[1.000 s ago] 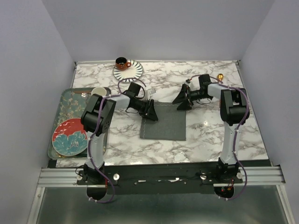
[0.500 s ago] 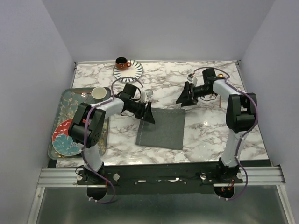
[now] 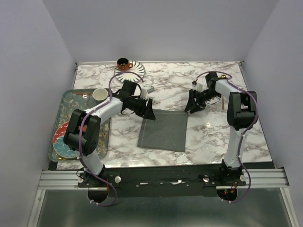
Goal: Fold the napkin into a case and place the utensils inside
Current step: Pick up the lower triangle-folded napkin from the center of the board.
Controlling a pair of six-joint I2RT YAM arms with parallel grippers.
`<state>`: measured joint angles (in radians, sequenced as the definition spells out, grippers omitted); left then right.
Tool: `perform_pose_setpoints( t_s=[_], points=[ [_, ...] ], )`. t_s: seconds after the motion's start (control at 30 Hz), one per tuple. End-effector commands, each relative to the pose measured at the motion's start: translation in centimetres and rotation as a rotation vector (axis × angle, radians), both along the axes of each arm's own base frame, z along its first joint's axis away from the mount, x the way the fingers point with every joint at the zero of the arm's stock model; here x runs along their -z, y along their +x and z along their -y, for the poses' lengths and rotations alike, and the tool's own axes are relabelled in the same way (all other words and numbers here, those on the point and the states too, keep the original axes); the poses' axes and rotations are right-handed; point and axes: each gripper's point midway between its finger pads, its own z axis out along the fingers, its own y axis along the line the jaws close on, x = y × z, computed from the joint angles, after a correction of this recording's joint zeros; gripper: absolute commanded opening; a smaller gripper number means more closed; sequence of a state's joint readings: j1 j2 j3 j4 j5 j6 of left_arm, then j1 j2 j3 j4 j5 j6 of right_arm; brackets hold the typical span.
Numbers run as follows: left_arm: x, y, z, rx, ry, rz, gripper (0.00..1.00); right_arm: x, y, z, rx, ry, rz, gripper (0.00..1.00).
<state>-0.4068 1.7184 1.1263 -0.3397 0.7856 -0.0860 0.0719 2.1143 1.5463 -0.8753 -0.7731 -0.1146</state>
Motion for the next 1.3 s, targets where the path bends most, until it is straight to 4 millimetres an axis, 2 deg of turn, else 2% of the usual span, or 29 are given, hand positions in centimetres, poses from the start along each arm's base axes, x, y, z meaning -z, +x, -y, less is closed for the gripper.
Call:
perform_pose_setpoints(
  t_s=[0.0,0.17,0.27,0.43,0.57,0.6,0.67,0.73,0.8,0.83,0.87,0.9,0.93,1.07,1.17,1.27],
  points=[
    [-0.2,0.5,-0.4,-0.014,0.031,0.034,0.58,1.8,-0.6,0.3,-0.005,-0.021,-0.067,0.63],
    [0.5,0.9,-0.9,-0.036,0.054,0.029,0.58,2.1,0.2,-0.7,0.022,0.045,-0.112,0.61],
    [0.9,1.3,-1.5,-0.057,0.063,0.020,0.58,2.3,0.9,-1.1,0.028,0.068,-0.117,0.56],
    [2.4,1.8,-2.4,-0.083,0.109,-0.032,0.56,1.9,1.6,-1.4,0.029,0.088,-0.102,0.38],
    [4.1,0.6,-2.5,-0.076,0.106,-0.104,0.50,1.5,1.7,-1.5,0.027,0.093,-0.081,0.22],
    [4.5,0.5,-2.4,-0.074,0.103,-0.112,0.49,1.6,1.8,-1.3,0.032,0.088,-0.078,0.12],
    [5.6,0.3,-2.4,-0.075,0.113,-0.151,0.45,1.6,2.1,-1.3,0.033,0.082,-0.061,0.01],
    [6.3,0.8,-2.3,-0.082,0.126,-0.155,0.43,1.6,2.8,-1.2,0.038,0.075,-0.039,0.01],
    [8.3,1.1,-2.6,-0.084,0.164,-0.185,0.42,1.2,3.8,-1.3,0.040,0.077,-0.007,0.01],
    [8.4,2.0,-2.4,-0.087,0.171,-0.175,0.41,1.3,4.1,-1.4,0.041,0.079,-0.003,0.01],
    [9.4,2.1,-2.4,-0.083,0.186,-0.192,0.40,1.2,4.4,-1.4,0.041,0.080,0.005,0.00],
    [9.6,2.4,-2.4,-0.081,0.192,-0.195,0.40,1.1,4.7,-1.5,0.041,0.081,0.014,0.00],
    [9.2,3.4,-2.0,-0.085,0.187,-0.177,0.40,0.8,5.1,-1.4,0.039,0.079,0.030,0.01],
    [9.2,4.8,-1.9,-0.088,0.205,-0.158,0.38,-0.3,5.6,-1.2,0.001,0.071,0.109,0.01],
    [9.0,4.5,-2.0,-0.081,0.205,-0.164,0.39,-1.4,5.0,-1.1,-0.061,0.065,0.177,0.01],
    [8.1,3.9,-2.0,-0.092,0.188,-0.164,0.42,-1.6,4.3,-1.2,-0.146,0.037,0.253,0.01]
  ],
)
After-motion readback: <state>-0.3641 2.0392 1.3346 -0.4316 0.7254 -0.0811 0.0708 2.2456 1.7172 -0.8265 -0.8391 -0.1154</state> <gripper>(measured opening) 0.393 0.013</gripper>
